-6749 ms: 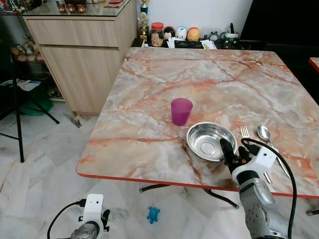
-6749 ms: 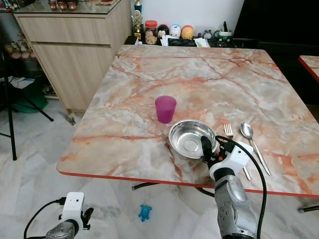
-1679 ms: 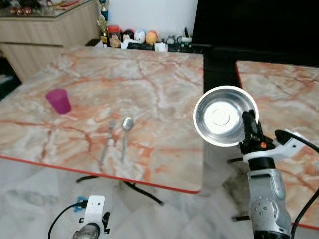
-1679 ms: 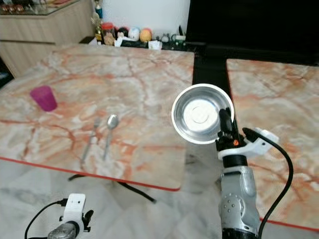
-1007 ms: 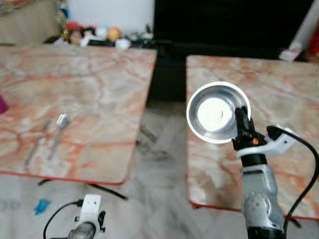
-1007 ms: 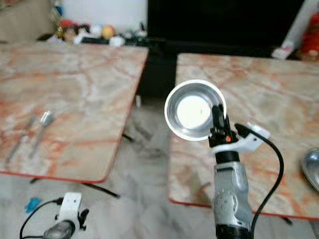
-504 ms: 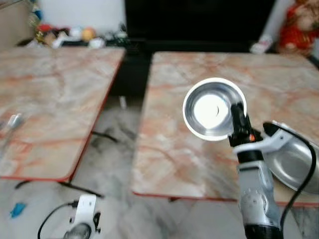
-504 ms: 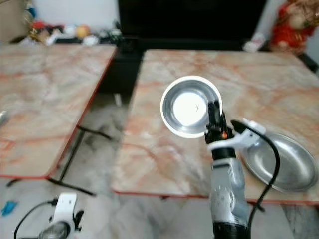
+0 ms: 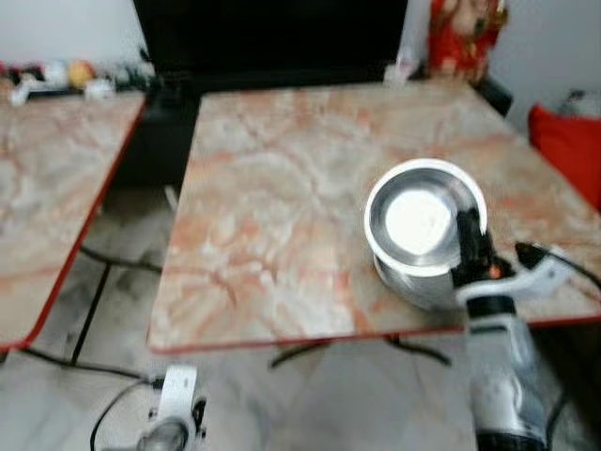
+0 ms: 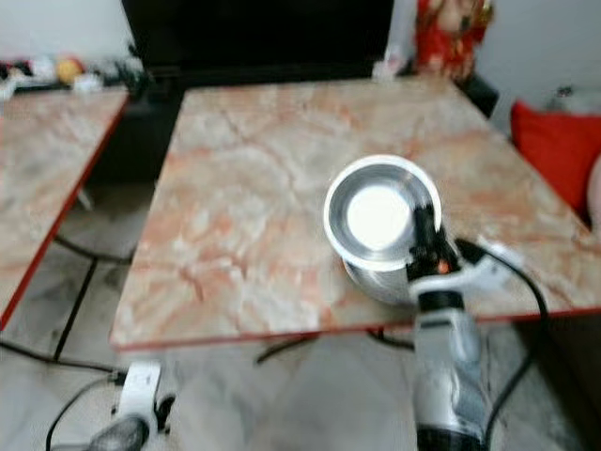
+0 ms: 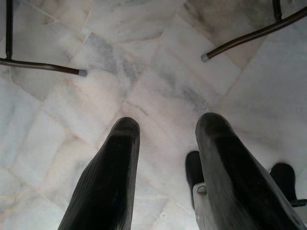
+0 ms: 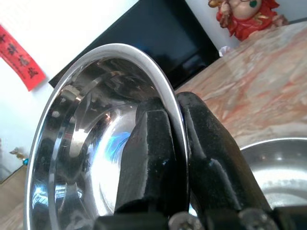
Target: Setting the table
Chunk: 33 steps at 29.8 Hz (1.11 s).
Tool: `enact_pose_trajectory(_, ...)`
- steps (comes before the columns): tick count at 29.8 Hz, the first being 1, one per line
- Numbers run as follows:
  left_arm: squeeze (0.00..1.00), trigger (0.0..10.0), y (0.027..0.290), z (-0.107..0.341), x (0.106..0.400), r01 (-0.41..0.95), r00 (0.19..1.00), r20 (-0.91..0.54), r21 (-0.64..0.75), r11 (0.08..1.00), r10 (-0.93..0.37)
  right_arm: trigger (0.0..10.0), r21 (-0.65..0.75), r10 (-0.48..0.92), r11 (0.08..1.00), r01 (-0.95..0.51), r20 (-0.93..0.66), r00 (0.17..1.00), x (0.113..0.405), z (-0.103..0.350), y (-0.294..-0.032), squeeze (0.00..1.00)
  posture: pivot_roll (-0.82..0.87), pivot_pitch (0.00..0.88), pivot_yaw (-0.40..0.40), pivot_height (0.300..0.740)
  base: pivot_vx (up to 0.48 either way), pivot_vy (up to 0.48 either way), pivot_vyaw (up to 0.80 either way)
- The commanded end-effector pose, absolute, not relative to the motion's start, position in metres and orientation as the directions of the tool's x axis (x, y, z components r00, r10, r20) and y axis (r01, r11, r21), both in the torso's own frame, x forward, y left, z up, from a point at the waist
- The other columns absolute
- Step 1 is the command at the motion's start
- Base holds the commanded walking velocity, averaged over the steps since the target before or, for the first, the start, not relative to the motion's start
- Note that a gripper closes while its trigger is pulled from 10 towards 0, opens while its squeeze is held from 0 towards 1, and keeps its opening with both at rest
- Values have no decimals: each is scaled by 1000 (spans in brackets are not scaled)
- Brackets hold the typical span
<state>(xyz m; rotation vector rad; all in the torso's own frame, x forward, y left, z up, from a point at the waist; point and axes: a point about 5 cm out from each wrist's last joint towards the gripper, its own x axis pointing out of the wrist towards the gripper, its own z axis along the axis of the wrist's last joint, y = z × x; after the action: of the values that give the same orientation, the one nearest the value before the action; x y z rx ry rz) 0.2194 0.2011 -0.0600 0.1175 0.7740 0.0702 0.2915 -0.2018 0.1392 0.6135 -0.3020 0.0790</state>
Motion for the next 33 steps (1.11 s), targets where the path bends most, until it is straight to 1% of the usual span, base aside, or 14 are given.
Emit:
enact_pose_trajectory(1,0,10000,206,-60,218,-29,708,-696,140,990,119,10000,547,-3,816,-189,330,944,294,147,-196,0,-23,38,7,740,0,0,0)
enact_pose_trajectory(6,0,10000,207,-60,218,-26,707,-696,146,989,122,10000,522,3,833,-186,332,943,294,148,-196,0,-20,39,7,740,0,0,0)
enact_pose_trajectory(8,0,10000,208,-60,218,-28,707,-696,148,989,124,10000,521,1,833,-185,333,943,294,148,-196,0,-20,38,7,740,0,0,0)
enact_pose_trajectory(11,0,10000,208,-60,218,-26,707,-697,149,988,124,10000,521,-1,834,-183,332,943,294,148,-196,0,-21,38,7,740,0,0,465)
enact_pose_trajectory(15,0,10000,207,-60,218,-26,706,-697,149,988,124,10000,530,-6,829,-178,326,945,295,147,-197,0,-21,38,6,740,0,0,0)
enact_pose_trajectory(29,0,10000,207,-60,218,-22,707,-696,156,988,126,10000,535,0,826,-179,318,948,297,147,-196,0,-19,38,4,740,269,0,0)
enact_pose_trajectory(33,0,10000,207,-60,218,-23,708,-695,157,987,127,10000,534,2,826,-181,318,948,297,147,-195,0,-19,38,4,740,247,-240,0)
